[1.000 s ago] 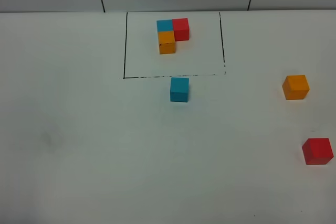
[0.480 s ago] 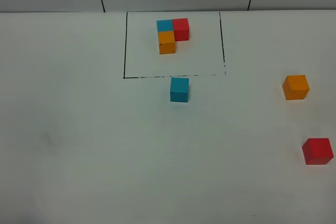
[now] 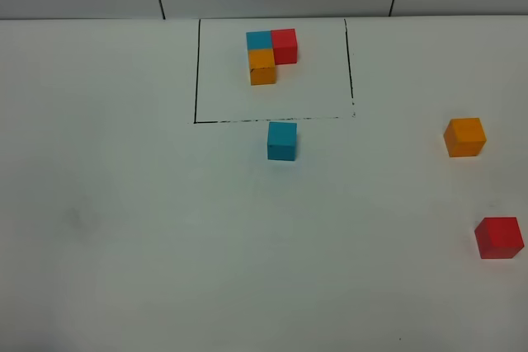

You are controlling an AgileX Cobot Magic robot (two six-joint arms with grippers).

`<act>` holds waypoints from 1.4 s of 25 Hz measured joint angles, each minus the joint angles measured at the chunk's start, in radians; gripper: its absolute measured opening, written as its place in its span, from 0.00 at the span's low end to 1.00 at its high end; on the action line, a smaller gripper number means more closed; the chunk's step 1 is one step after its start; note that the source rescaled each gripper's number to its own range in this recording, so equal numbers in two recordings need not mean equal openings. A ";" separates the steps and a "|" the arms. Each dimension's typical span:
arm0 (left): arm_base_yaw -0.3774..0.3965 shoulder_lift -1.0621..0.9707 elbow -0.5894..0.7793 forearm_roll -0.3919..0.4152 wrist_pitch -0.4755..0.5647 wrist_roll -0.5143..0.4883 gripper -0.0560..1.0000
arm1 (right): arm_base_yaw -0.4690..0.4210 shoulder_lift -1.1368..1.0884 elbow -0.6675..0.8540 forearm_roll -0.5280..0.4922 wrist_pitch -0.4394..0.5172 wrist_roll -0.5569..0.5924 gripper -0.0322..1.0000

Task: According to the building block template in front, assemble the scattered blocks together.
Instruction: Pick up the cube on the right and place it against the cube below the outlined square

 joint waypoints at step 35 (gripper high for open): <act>0.000 0.000 0.000 0.000 0.000 0.000 0.77 | 0.000 0.000 0.000 0.000 0.000 0.000 0.74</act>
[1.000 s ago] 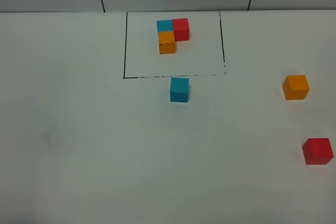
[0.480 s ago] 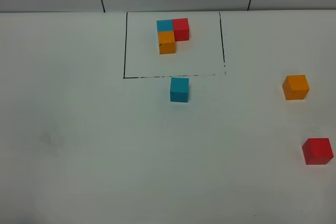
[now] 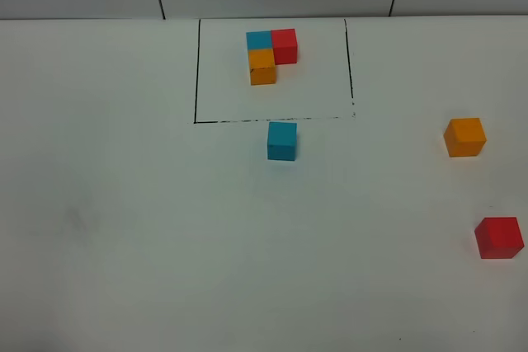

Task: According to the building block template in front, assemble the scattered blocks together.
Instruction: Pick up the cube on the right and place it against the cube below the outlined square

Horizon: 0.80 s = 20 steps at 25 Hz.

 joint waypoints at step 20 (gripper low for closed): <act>0.000 0.000 0.000 0.000 0.000 0.000 0.77 | 0.000 0.571 -0.123 -0.050 -0.076 0.064 0.74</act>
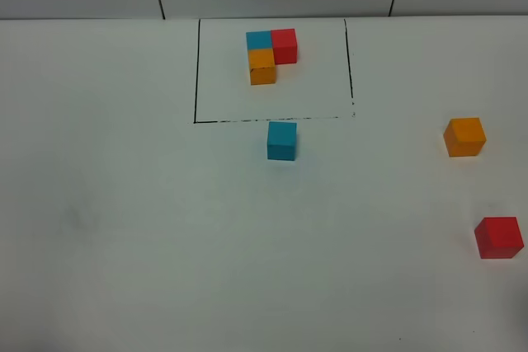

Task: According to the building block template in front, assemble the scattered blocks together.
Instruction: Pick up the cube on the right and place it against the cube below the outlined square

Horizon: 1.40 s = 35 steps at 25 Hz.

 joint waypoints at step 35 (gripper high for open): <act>0.000 0.000 0.000 0.000 0.000 0.000 0.77 | 0.000 1.126 -0.500 -0.040 -0.194 -0.012 1.00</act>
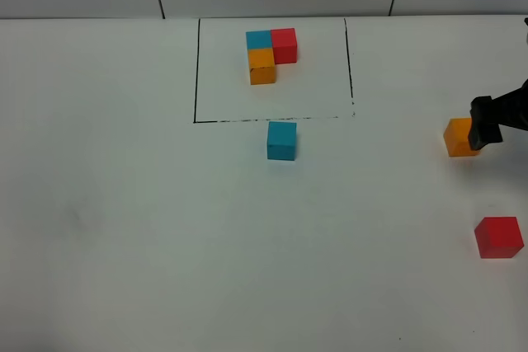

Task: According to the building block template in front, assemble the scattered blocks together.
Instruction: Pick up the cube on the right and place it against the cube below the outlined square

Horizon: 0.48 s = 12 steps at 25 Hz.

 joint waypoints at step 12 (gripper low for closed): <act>0.000 0.000 0.000 0.000 0.000 0.000 0.77 | 0.000 0.200 -0.121 -0.019 -0.027 0.000 1.00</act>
